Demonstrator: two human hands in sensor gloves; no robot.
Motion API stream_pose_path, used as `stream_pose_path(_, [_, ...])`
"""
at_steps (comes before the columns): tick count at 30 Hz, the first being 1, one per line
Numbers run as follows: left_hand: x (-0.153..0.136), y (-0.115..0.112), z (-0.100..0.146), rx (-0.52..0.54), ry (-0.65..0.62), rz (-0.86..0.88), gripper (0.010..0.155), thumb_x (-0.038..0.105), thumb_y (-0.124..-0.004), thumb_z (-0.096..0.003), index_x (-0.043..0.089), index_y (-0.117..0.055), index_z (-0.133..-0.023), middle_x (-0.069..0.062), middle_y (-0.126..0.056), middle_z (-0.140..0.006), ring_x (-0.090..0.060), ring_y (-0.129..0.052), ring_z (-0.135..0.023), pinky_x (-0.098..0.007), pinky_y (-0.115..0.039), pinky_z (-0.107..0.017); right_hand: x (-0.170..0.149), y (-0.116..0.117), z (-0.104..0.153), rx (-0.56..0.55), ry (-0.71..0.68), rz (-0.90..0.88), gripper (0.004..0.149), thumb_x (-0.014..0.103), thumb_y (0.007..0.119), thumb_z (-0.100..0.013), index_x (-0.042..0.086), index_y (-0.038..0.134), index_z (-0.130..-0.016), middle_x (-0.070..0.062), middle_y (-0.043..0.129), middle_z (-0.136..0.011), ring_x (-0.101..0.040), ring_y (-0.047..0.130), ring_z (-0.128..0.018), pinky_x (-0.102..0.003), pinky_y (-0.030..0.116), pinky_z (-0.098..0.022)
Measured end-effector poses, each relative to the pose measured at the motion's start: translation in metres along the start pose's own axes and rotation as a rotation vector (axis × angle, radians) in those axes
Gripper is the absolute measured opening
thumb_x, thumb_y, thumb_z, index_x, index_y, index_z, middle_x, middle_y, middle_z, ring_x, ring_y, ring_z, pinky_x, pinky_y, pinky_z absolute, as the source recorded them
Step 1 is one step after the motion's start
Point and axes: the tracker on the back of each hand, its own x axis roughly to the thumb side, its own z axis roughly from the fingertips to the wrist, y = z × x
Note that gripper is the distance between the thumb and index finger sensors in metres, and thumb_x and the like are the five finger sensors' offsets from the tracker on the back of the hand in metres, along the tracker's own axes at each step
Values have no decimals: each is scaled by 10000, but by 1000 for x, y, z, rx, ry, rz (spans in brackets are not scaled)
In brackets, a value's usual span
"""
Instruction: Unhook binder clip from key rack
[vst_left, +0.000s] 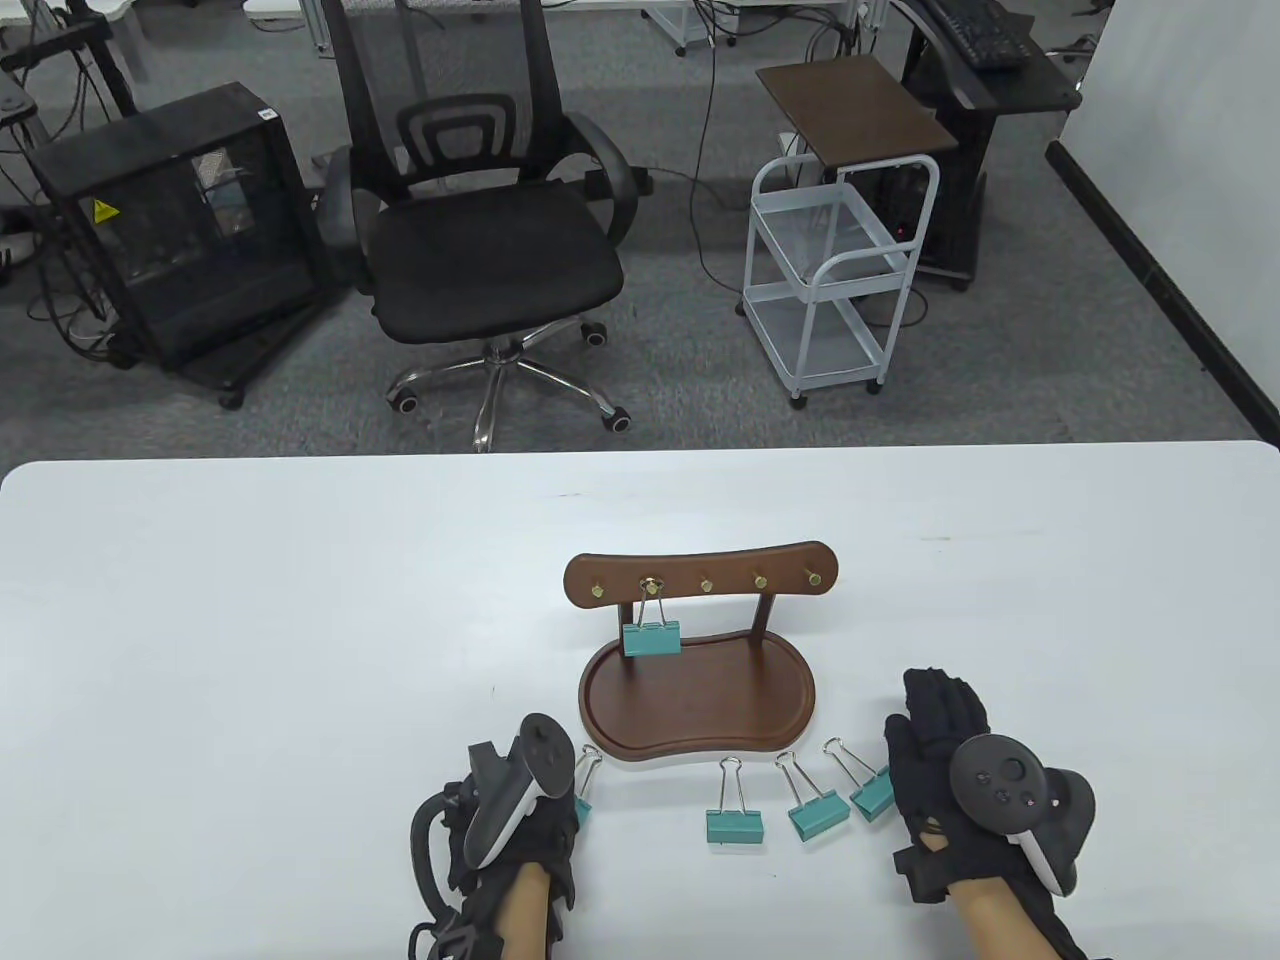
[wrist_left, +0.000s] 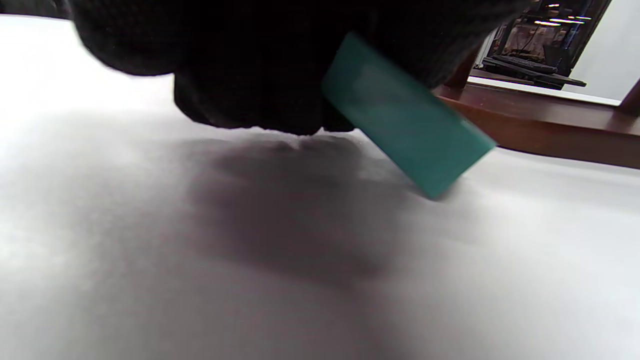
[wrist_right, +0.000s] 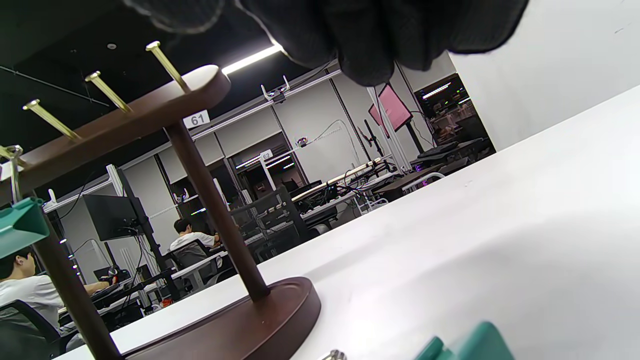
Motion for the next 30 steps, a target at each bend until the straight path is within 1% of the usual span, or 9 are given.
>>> stream_pose_path(6, [3,0,2,41,3,-50,471,545,-743,-517,294,-873,-893,-63,-931,-809,-293,-943,-641,-496,-806,-450,0,0,0,3,0,6,591,500,635,-407,202,619,-916,-147,668,-980,-411,626,-886,-506,628,-626])
stream_pose_path(8, [3,1,2,46,23,-72,487,563,-741,-516,288,-863,-899,-62,-928,-808,-292,-942,-641,-496,-805,-452,0,0,0,4,2,8,591,500,635,-407,201,620,-916,-147,669,-980,-413,625,-886,-506,628,-626])
stream_pose_path(10, [4,2,3,75,39,-89,487,552,-742,-522,271,-856,-903,-53,-922,-808,-283,-941,-644,-491,-807,-452,0,0,0,6,4,9,592,501,635,-407,200,619,-917,-148,668,-980,-413,626,-885,-506,628,-626])
stream_pose_path(18, [1,3,4,127,61,-90,484,537,-724,-531,273,-834,-923,-46,-905,-834,-282,-923,-677,-494,-796,-484,0,0,0,6,4,12,591,500,634,-407,201,619,-917,-148,669,-980,-411,626,-886,-506,628,-626])
stream_pose_path(23, [-3,6,7,202,52,-52,511,540,-715,-529,285,-793,-964,-43,-872,-893,-285,-899,-742,-508,-779,-533,0,0,0,8,3,15,591,500,634,-407,202,619,-917,-147,667,-981,-411,624,-888,-505,627,-627])
stream_pose_path(25, [-4,9,9,232,42,-19,523,543,-709,-529,291,-770,-983,-36,-852,-922,-285,-884,-776,-530,-757,-574,0,1,0,9,3,16,591,499,634,-407,201,618,-918,-146,667,-981,-411,624,-887,-506,627,-626])
stream_pose_path(27, [-5,17,13,319,28,39,511,542,-707,-526,301,-766,-973,-22,-850,-912,-271,-881,-778,-536,-748,-590,0,0,1,8,2,18,590,499,634,-407,202,618,-917,-145,667,-981,-410,625,-887,-505,627,-627])
stream_pose_path(28, [-6,19,14,329,21,66,514,550,-699,-527,311,-750,-980,-12,-839,-921,-260,-876,-786,-528,-749,-596,0,0,1,8,2,18,590,499,633,-407,202,618,-917,-145,666,-981,-411,624,-887,-505,627,-627])
stream_pose_path(30, [-5,26,18,368,-13,179,532,562,-684,-529,314,-717,-999,-8,-812,-947,-261,-857,-813,-530,-737,-613,0,0,1,7,2,21,589,499,633,-407,203,618,-917,-143,666,-982,-410,624,-887,-505,627,-627])
